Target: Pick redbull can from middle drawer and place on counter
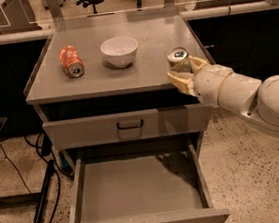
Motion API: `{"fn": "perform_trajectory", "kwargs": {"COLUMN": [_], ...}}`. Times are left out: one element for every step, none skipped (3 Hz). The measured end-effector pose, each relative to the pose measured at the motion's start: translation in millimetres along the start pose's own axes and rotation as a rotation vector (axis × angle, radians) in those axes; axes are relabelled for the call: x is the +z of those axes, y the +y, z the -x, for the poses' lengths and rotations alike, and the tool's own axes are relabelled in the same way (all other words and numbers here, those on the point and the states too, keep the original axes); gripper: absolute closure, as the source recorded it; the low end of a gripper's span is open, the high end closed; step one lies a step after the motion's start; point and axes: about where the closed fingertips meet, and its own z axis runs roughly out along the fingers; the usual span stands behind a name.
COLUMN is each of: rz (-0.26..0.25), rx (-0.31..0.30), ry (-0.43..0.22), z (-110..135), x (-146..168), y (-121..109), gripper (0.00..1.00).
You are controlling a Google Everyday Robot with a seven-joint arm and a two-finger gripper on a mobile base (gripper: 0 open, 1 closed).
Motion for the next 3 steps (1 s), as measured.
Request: {"fn": "perform_trajectory", "kwargs": {"rz": [0.000,0.007,0.006], "rx": [0.005,0.069,0.068], "ry": [-0.002,-0.039,-0.041], "z": [1.2,23.7,24.7], "x": [1.2,22.7,23.2], "y": [-1.7,-31.3,-31.9], "gripper": [1.00,1.00,1.00]}}
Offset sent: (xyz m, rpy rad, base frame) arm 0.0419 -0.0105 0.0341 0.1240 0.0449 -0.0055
